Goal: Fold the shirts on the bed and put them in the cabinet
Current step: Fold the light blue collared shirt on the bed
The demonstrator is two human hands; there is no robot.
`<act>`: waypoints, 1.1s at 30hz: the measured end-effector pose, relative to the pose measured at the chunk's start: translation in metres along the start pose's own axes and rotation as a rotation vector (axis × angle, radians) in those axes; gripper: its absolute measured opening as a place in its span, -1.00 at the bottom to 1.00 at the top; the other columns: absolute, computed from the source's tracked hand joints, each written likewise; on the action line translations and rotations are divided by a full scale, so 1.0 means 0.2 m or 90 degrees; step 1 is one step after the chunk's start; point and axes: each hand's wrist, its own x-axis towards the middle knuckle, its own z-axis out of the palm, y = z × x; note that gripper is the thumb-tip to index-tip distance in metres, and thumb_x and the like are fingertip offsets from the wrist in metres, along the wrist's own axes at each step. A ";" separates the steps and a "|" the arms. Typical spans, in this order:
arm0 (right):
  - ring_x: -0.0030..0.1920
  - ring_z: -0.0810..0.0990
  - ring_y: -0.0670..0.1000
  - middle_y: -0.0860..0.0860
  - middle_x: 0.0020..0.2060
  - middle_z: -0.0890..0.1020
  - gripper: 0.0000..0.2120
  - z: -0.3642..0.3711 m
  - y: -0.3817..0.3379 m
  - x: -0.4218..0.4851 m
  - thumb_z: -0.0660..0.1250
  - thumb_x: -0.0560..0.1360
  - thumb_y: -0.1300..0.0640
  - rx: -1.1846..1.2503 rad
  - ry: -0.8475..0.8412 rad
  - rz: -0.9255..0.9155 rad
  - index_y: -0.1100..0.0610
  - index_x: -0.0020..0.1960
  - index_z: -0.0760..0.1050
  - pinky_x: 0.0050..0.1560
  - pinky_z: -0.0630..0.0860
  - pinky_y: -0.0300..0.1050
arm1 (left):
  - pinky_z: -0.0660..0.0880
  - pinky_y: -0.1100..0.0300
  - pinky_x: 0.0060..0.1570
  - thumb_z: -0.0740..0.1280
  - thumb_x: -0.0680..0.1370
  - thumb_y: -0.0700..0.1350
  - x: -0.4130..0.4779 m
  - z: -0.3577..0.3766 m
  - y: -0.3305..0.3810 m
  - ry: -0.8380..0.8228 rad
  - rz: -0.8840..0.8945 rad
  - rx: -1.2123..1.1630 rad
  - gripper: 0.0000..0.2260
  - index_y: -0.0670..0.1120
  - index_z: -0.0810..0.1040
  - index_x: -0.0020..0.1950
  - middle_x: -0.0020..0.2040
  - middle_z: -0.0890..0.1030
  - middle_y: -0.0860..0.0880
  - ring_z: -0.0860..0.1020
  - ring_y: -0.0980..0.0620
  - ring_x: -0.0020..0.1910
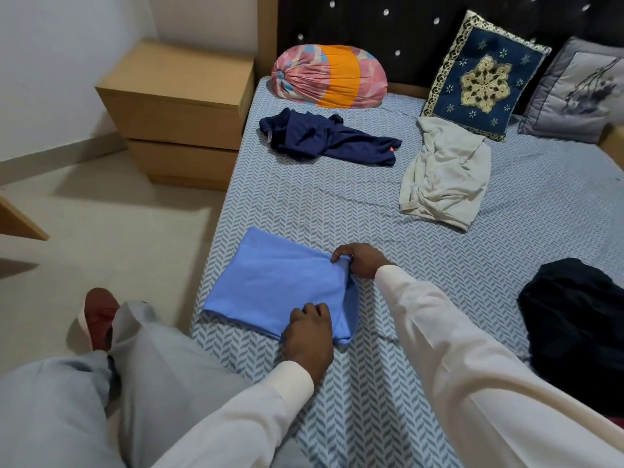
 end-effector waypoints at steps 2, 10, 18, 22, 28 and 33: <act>0.11 0.61 0.19 0.08 0.18 0.64 -0.57 0.01 -0.02 0.00 0.20 0.42 0.32 0.005 0.009 0.011 -0.09 0.09 0.63 0.07 0.57 0.05 | 0.49 0.08 -0.05 0.28 0.52 -0.13 0.03 -0.02 -0.01 0.027 0.009 -0.001 -0.70 -0.16 0.36 0.22 0.05 0.49 -0.19 0.50 -0.14 -0.04; 0.11 0.60 0.18 0.16 0.08 0.66 -0.76 -0.04 -0.07 -0.13 0.29 0.50 0.35 0.088 0.125 -0.011 0.18 0.09 0.63 0.03 0.43 -0.08 | 0.41 0.11 -0.54 0.57 0.22 -0.11 -0.04 -0.15 -0.27 0.134 0.068 -0.069 -0.67 -0.11 0.56 -0.10 -0.27 0.55 -0.11 0.56 -0.16 -0.45; 0.06 0.61 0.04 -0.01 0.01 0.65 -0.80 -0.26 -0.19 -0.58 0.39 0.55 0.10 0.289 0.271 -0.149 0.12 0.15 0.56 0.10 0.48 0.00 | 0.47 0.09 -0.26 0.32 0.29 0.03 -0.25 -0.60 -0.67 0.293 0.161 -0.485 -0.77 -0.03 0.61 -0.14 -0.29 0.63 0.03 0.62 0.01 -0.26; -0.20 0.46 -0.06 -0.05 -0.23 0.52 -0.89 -0.39 -0.32 -0.88 0.33 0.57 0.16 0.348 0.219 -0.231 0.21 -0.02 0.48 -0.17 0.34 -0.11 | 0.46 0.14 -0.24 0.34 0.32 0.01 -0.34 -0.76 -0.79 0.303 0.186 -0.613 -0.82 -0.01 0.64 -0.15 -0.26 0.65 0.02 0.53 0.16 -0.28; 0.04 0.59 -0.10 0.04 0.04 0.67 -0.71 -0.36 -0.36 -1.03 0.29 0.60 0.28 0.595 0.132 -0.205 0.24 0.32 0.51 0.01 0.52 -0.23 | 0.38 0.05 -0.13 0.45 0.39 -0.07 -0.24 -0.70 -0.93 0.109 0.185 -0.808 -0.65 -0.31 0.55 0.00 -0.16 0.52 -0.13 0.41 0.00 -0.14; 0.00 0.60 0.03 0.12 -0.05 0.62 -0.75 -0.24 -0.23 -0.81 0.31 0.62 0.16 0.604 0.046 -0.043 0.30 0.22 0.52 0.03 0.57 -0.05 | 0.38 0.11 -0.25 0.42 0.34 -0.04 -0.05 -0.57 -0.87 0.008 0.094 -0.798 -0.63 -0.35 0.54 -0.10 -0.27 0.49 -0.08 0.40 0.07 -0.22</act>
